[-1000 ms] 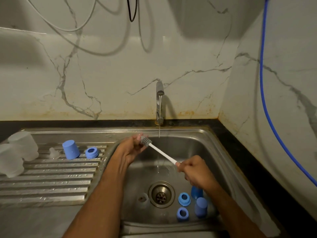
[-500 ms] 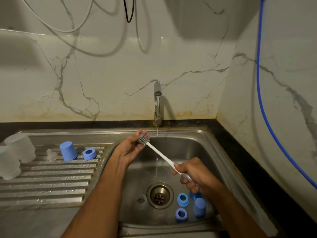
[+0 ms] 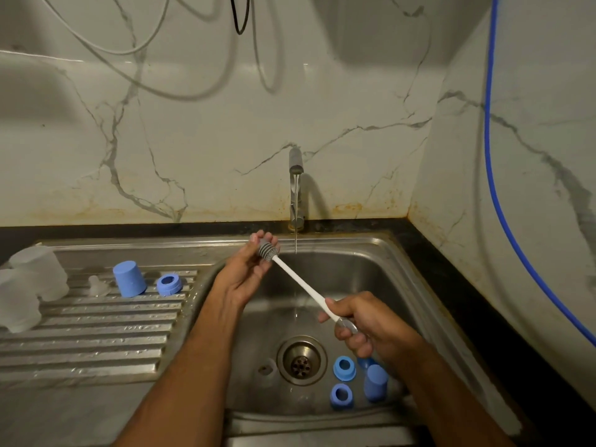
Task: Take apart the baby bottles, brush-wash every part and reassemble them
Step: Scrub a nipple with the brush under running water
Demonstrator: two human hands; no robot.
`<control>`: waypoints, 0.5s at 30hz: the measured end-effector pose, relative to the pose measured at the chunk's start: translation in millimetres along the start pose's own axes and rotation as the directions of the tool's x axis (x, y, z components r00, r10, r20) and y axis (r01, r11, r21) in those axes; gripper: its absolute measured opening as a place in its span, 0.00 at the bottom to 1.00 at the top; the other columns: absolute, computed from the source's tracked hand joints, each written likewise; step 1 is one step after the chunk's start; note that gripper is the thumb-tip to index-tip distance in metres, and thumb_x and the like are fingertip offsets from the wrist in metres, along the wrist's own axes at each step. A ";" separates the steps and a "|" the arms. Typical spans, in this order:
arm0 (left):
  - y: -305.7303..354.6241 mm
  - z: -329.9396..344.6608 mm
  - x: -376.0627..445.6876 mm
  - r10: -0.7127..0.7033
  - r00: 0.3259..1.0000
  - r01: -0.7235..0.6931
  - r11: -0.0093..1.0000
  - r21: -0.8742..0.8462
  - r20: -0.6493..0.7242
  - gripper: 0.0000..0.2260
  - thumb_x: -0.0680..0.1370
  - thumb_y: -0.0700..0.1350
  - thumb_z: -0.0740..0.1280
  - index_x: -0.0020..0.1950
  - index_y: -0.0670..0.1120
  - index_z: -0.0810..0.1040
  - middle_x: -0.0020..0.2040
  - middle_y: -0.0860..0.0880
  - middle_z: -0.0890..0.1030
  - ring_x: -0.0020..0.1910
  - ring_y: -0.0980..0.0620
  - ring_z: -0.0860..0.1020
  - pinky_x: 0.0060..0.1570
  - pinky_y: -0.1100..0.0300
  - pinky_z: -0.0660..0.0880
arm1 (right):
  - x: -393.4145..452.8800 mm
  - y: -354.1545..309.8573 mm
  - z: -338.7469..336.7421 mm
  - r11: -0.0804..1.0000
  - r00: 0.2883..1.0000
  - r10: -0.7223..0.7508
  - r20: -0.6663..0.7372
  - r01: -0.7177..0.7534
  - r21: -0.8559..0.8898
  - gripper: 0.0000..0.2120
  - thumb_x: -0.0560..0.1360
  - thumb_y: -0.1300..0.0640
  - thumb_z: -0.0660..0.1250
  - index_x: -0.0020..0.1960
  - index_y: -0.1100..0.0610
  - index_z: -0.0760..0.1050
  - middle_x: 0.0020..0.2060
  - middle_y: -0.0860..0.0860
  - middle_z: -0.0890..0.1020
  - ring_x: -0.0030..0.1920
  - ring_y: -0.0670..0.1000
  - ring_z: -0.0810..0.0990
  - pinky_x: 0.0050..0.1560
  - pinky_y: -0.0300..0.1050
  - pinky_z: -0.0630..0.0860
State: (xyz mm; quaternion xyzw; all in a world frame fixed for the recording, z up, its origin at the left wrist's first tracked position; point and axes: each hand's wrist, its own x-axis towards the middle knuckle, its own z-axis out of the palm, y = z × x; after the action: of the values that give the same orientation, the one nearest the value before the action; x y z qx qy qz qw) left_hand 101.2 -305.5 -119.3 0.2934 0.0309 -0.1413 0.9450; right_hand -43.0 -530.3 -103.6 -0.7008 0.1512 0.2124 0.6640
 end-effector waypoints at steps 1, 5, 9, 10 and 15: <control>-1.5 -1.3 1.4 -0.010 1.000 0.010 1.000 0.019 -0.008 0.12 0.78 0.40 0.69 0.61 0.37 0.79 0.59 0.38 0.82 0.59 0.44 0.82 0.61 0.47 0.79 | 0.0 0.5 -0.8 1.000 1.000 0.004 -0.005 -0.004 0.010 0.18 0.83 0.46 0.63 0.55 0.60 0.82 0.29 0.50 0.70 0.25 0.45 0.62 0.23 0.37 0.57; -13.3 -8.2 9.2 0.020 0.951 0.108 0.912 0.395 -0.308 0.17 0.79 0.50 0.69 0.59 0.37 0.79 0.56 0.37 0.83 0.51 0.43 0.84 0.41 0.53 0.83 | 4.6 6.4 7.0 0.778 0.892 -0.361 -0.272 0.128 -0.615 0.14 0.82 0.46 0.66 0.42 0.52 0.79 0.27 0.45 0.75 0.26 0.42 0.72 0.30 0.36 0.68; -11.4 -3.2 11.2 0.067 0.955 0.045 0.930 0.366 -0.289 0.14 0.77 0.47 0.72 0.56 0.39 0.80 0.55 0.38 0.84 0.52 0.44 0.84 0.40 0.54 0.83 | 7.7 8.9 6.0 0.486 0.770 -0.599 -0.217 0.135 -0.863 0.12 0.83 0.45 0.63 0.49 0.50 0.79 0.34 0.47 0.79 0.33 0.44 0.78 0.35 0.36 0.72; -10.0 -1.0 9.5 0.070 0.966 0.019 0.942 0.336 -0.250 0.11 0.77 0.44 0.72 0.56 0.39 0.81 0.55 0.39 0.84 0.52 0.45 0.84 0.40 0.54 0.83 | 8.6 7.9 6.4 0.579 0.794 -0.562 -0.232 0.177 -0.796 0.12 0.83 0.45 0.63 0.49 0.52 0.80 0.33 0.46 0.79 0.32 0.44 0.77 0.34 0.36 0.72; -4.0 3.0 -2.7 0.000 1.000 0.001 0.999 0.052 -0.004 0.08 0.79 0.40 0.68 0.57 0.38 0.80 0.52 0.40 0.83 0.52 0.47 0.83 0.59 0.48 0.80 | -3.9 -0.1 -3.4 0.997 0.997 0.057 0.054 -0.060 0.048 0.19 0.82 0.47 0.64 0.60 0.62 0.81 0.29 0.50 0.70 0.26 0.45 0.61 0.25 0.37 0.56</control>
State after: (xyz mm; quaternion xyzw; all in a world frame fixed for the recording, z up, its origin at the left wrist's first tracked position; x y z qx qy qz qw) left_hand 97.4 -309.6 -118.6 0.3181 0.0292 -0.1417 0.9370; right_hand -46.0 -534.0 -101.4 -0.6737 0.1593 0.2462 0.6783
